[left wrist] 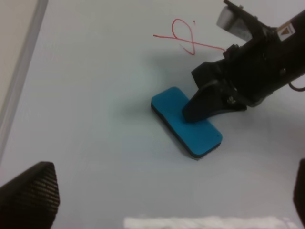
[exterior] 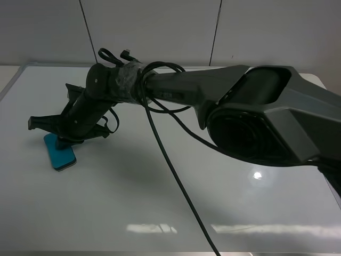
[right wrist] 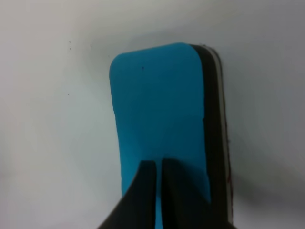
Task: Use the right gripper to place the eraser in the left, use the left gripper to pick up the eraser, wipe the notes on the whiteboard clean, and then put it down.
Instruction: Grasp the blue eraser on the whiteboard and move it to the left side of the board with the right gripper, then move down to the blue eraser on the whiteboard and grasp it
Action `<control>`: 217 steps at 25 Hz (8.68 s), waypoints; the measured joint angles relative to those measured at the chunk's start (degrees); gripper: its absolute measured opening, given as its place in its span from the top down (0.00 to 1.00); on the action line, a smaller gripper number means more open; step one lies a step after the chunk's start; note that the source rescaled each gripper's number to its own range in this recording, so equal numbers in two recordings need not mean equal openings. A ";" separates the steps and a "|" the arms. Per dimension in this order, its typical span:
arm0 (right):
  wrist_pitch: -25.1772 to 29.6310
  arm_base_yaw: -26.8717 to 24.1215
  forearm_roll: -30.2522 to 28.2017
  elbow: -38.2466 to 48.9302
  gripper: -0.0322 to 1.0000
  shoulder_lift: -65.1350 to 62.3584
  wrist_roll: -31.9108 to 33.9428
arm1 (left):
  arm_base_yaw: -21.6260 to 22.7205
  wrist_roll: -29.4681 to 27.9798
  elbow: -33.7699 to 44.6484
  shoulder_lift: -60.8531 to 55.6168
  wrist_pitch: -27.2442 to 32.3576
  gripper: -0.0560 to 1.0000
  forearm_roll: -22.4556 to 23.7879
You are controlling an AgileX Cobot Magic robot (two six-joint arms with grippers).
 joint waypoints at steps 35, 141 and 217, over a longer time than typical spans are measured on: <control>14.88 -2.91 -64.89 4.58 0.97 -30.79 5.53 | 0.00 0.00 0.00 0.00 0.02 0.00 0.00; 21.43 -65.01 -38.61 94.16 0.00 -149.00 -6.31 | 0.00 0.00 0.00 0.00 0.02 0.00 0.00; 21.14 -65.01 -38.61 94.16 0.00 -149.00 -6.31 | -7.86 -25.21 -14.51 76.82 -22.48 0.00 -9.39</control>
